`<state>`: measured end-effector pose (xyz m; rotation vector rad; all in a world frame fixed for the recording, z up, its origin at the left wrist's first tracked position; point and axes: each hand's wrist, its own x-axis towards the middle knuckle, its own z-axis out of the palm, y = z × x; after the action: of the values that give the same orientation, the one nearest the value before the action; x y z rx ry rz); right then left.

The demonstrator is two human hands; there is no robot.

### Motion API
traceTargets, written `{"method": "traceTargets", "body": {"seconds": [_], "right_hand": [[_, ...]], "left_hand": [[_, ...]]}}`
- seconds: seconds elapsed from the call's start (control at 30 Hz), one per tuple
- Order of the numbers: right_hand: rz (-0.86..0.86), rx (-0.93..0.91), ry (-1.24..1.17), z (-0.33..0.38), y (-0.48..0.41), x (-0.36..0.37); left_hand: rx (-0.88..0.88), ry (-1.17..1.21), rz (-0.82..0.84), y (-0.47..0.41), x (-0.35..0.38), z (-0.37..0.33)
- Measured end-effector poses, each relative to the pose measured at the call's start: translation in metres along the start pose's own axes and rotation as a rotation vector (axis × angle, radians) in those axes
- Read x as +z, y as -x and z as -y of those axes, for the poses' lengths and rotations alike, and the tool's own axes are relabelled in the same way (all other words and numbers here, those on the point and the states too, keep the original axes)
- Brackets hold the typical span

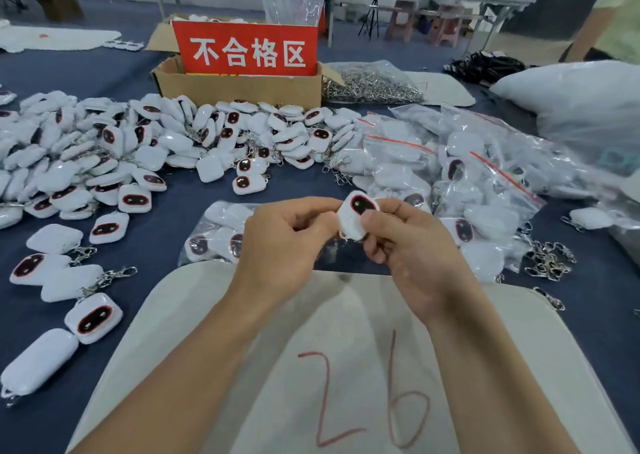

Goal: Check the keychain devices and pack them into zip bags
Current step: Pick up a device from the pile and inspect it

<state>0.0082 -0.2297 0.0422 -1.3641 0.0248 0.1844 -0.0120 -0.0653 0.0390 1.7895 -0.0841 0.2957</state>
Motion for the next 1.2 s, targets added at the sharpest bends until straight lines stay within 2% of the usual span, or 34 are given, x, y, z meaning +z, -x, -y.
{"method": "traceTargets", "body": {"seconds": [0.13, 0.37, 0.73, 0.93, 1.07, 1.2], "right_hand": [[-0.068, 0.042, -0.093, -0.001, -0.002, 0.0], [-0.131, -0.056, 0.007, 0.001, 0.005, 0.009], [-0.022, -0.109, 0.077, 0.002, 0.012, 0.018], [0.019, -0.152, 0.1, 0.003, 0.013, 0.018], [-0.022, -0.149, 0.144, 0.001, 0.013, 0.019], [-0.086, -0.175, 0.102, -0.001, 0.012, 0.021]], "left_hand": [[-0.05, 0.034, 0.006, 0.001, 0.003, 0.003], [-0.034, 0.0, 0.039, 0.004, 0.004, 0.003], [-0.103, 0.111, -0.047, -0.002, 0.003, 0.003], [-0.103, 0.166, 0.001, -0.002, 0.002, 0.004], [-0.1, 0.196, -0.006, -0.003, 0.002, 0.004], [-0.061, 0.116, 0.024, -0.002, 0.001, 0.003]]}}
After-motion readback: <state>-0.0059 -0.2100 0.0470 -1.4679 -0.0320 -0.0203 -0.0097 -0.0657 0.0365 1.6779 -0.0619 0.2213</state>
